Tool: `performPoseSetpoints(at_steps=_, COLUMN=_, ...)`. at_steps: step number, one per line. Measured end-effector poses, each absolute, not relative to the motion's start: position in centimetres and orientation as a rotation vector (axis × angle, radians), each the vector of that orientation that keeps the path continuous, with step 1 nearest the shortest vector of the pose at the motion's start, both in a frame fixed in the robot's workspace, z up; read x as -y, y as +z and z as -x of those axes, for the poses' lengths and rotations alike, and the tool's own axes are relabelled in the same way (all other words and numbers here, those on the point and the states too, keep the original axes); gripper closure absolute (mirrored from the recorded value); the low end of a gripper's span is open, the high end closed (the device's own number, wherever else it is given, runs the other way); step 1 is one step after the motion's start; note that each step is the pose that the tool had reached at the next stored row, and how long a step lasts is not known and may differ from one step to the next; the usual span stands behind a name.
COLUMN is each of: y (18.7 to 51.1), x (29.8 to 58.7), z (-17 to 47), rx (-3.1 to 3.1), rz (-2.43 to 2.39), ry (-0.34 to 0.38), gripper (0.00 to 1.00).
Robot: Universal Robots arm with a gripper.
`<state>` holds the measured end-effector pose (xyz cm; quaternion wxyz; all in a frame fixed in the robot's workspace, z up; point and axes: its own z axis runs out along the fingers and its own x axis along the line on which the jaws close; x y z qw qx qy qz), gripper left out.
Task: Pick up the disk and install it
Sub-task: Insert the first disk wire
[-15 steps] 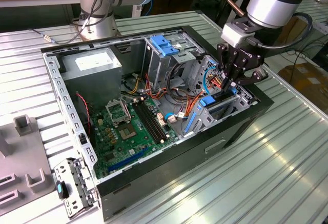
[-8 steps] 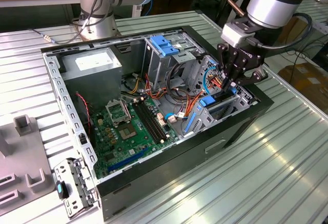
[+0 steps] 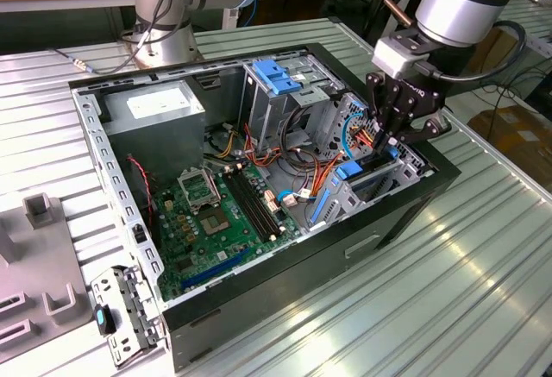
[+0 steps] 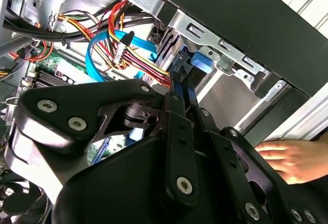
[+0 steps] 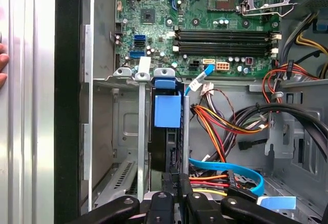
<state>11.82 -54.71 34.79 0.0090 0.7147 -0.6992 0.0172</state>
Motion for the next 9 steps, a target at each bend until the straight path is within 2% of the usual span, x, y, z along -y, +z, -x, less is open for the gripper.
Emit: performPoseSetpoints(at_steps=9, y=34.36, x=54.83, z=-11.82, rx=2.192, rz=-2.24, ry=0.037, gripper=0.84)
